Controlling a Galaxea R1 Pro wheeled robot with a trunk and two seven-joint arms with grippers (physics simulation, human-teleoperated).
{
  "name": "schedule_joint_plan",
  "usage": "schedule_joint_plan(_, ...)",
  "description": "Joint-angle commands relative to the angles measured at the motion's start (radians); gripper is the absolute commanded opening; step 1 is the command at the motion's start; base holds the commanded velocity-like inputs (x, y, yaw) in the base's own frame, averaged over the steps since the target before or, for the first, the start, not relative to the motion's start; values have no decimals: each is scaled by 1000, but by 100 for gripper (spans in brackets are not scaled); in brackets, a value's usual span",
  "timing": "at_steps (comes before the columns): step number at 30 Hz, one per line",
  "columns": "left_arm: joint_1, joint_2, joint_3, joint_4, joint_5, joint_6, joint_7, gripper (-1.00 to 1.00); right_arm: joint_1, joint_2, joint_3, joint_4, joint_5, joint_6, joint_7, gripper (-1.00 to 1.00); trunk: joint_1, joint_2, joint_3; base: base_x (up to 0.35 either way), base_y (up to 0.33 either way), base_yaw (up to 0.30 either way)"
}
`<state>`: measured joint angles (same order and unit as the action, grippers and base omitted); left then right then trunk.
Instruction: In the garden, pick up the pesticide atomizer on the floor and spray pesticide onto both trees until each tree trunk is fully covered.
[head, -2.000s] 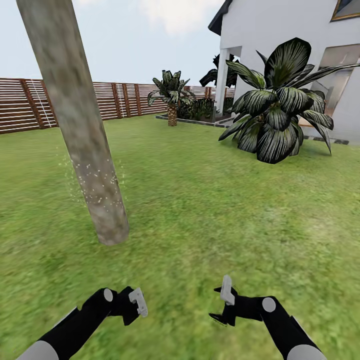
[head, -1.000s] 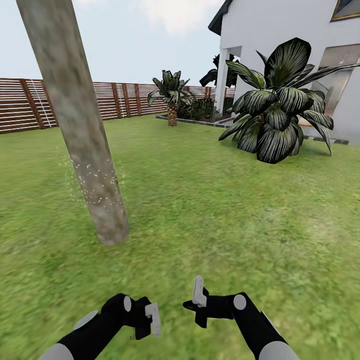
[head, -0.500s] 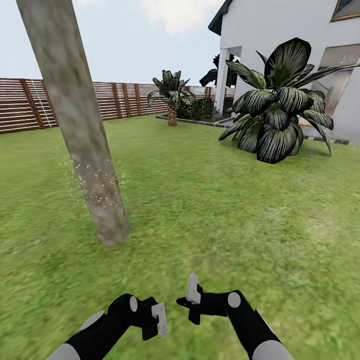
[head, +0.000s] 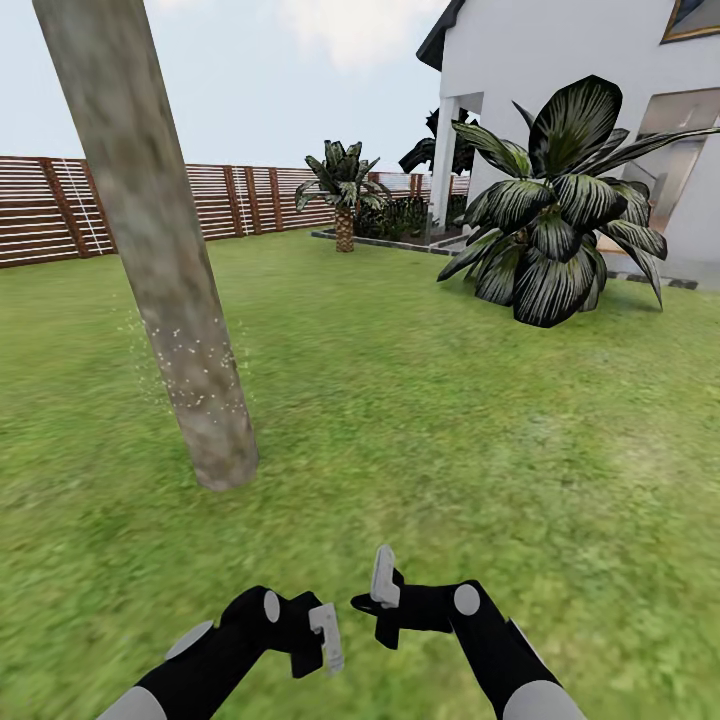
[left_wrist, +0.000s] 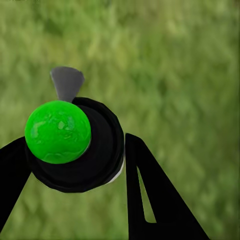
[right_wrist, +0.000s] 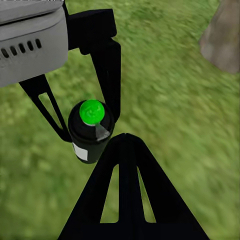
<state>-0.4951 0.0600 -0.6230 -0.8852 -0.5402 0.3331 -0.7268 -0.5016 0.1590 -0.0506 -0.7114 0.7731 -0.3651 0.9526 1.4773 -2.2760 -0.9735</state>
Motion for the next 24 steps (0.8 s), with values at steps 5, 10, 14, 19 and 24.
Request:
schedule_joint_plan(5,0,-6,6,0,4,-28,0,-100,0,0,0,0,0,0,0,-100,0,0,0,0,0,0)
schedule_joint_plan(10,0,-6,9,0,23,-53,-2,-100,0,1,0,0,0,0,0,-100,0,0,0,0,0,0)
schedule_joint_plan(14,0,-5,8,0,65,-58,-2,-100,0,1,0,0,0,0,0,-100,0,0,0,0,0,0)
schedule_joint_plan(19,0,-5,15,0,70,-60,1,-100,0,1,0,0,0,0,0,-100,0,0,0,0,0,0)
schedule_joint_plan(24,0,-6,26,0,73,-74,1,-100,0,1,0,0,0,0,0,-100,0,0,0,0,0,0)
